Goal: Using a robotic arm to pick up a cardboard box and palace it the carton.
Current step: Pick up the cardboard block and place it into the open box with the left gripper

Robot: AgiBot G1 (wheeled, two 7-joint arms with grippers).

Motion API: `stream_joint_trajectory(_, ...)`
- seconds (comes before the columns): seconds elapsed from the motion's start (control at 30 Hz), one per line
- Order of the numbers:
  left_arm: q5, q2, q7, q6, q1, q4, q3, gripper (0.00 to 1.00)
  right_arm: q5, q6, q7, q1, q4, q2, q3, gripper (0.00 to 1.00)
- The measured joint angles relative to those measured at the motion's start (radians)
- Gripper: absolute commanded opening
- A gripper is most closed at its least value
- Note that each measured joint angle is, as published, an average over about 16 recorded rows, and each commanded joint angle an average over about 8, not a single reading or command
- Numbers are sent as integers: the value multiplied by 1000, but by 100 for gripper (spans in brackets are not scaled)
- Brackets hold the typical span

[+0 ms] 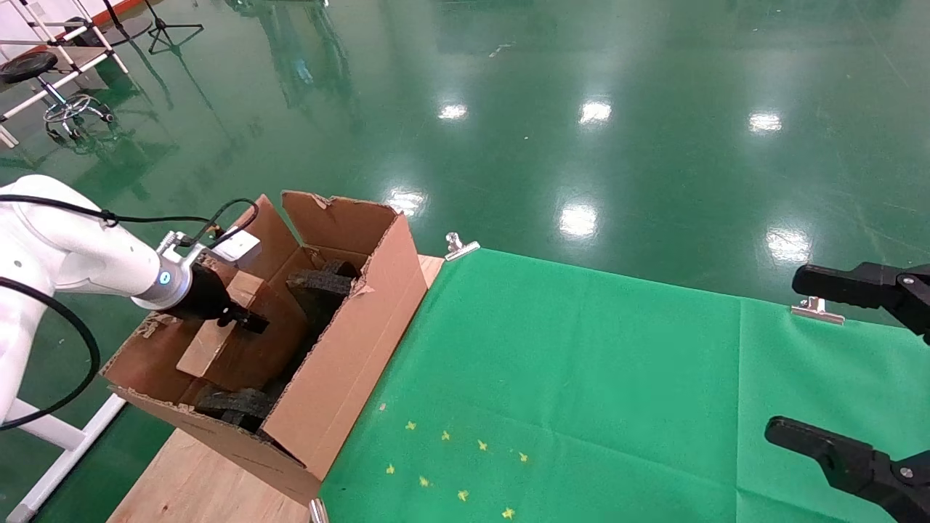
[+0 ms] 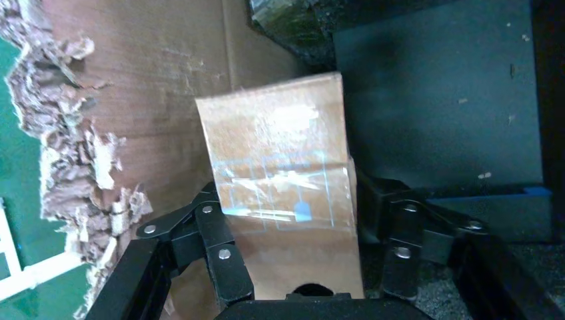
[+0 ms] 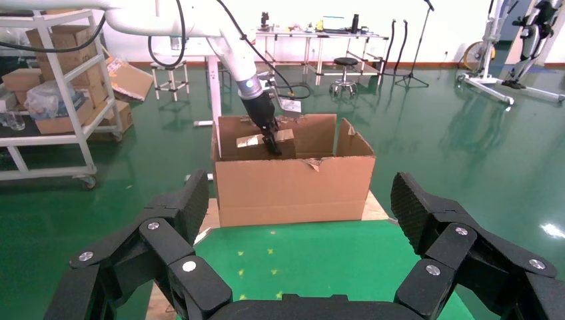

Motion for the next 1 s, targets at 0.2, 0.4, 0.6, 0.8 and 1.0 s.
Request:
stream_joint_trajectory(0.2,1,-1,1,7,-1,2,1,100,0,0,0,0,0,0,0,100)
stream_joint_trajectory(0.4,3,-2,2,-1,-7,1,2,100,0,0,0,0,0,0,0,100)
stream_joint_trajectory(0.6,-4,-10,11,-23,-27,-11,-2,100,0,0,0,0,0,0,0,100)
stream_joint_trajectory(0.8,-35,-41,43,-22,-57,-51,-24,100,0,0,0,0,0,0,0,100)
stream_joint_trajectory(1.0,-110,-112,96,38,-88,-141,-73,100,0,0,0,0,0,0,0,100)
